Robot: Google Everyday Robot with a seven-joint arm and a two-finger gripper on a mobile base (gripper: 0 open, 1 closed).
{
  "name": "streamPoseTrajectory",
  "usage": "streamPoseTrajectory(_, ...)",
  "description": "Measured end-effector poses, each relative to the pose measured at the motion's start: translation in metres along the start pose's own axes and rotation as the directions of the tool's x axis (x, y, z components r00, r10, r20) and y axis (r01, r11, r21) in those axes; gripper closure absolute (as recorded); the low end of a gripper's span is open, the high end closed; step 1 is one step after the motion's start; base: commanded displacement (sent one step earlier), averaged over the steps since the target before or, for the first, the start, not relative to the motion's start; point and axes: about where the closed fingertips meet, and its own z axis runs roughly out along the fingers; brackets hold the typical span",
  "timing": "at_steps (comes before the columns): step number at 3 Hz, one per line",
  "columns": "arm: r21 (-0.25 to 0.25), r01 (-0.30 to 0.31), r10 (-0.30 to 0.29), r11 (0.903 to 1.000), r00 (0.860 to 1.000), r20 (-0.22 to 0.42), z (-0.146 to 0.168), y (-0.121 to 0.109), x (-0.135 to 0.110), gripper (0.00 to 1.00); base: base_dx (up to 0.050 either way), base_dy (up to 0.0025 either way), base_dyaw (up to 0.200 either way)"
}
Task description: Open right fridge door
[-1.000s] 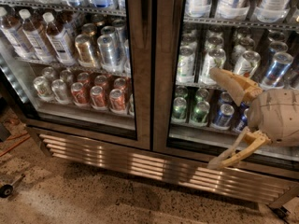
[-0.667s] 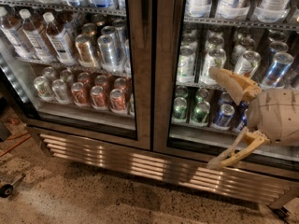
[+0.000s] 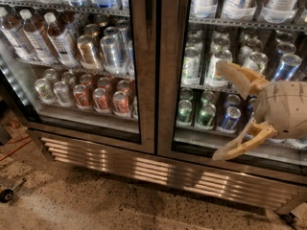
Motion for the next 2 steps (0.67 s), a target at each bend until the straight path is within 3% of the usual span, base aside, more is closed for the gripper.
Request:
streamPoseTrajectory(1, 0.02, 0.005, -0.005, 0.9998, 1.0, -0.02, 0.0, -0.021, -0.026, 0.0, 0.0, 0.0, 0.0)
streamPoseTrajectory(2, 0.041, 0.074, -0.071, 0.9964, 0.995, -0.063, 0.001, -0.037, -0.077, 0.0, 0.0, 0.0, 0.0)
